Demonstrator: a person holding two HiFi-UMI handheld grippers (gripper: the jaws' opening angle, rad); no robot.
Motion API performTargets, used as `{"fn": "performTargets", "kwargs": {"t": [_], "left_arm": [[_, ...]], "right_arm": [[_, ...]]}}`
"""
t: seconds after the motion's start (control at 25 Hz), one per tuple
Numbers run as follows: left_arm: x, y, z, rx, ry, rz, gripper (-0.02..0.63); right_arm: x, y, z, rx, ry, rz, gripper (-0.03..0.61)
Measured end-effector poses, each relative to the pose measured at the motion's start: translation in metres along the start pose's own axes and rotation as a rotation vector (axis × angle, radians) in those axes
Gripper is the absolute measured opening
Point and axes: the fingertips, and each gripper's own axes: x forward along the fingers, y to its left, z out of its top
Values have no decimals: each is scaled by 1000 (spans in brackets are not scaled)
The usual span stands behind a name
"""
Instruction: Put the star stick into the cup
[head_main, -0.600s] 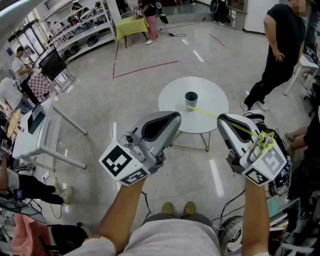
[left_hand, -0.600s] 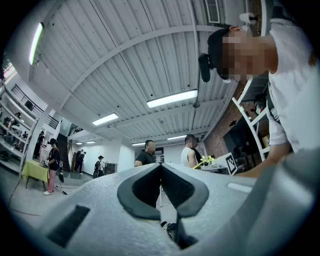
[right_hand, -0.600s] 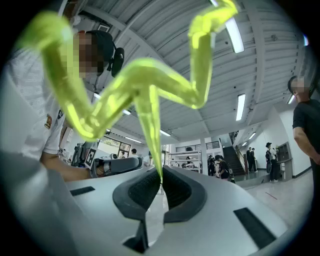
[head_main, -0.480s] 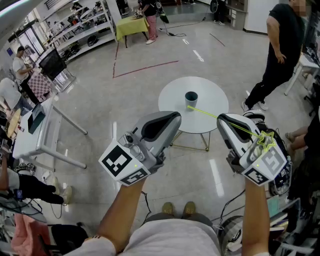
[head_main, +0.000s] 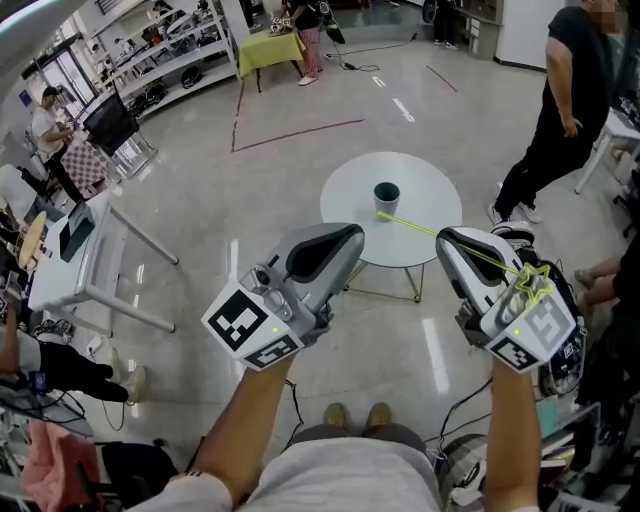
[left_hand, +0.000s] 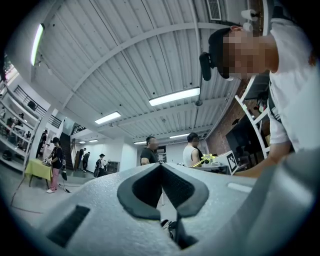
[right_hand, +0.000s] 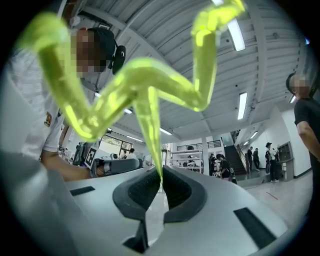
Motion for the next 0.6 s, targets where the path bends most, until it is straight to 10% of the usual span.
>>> {"fn": "performTargets", "kwargs": {"t": [0.6], "left_arm": [[28, -7, -15, 19, 13, 74, 14]], "right_arm": [[-24, -35, -3, 4, -8, 37, 20]]}}
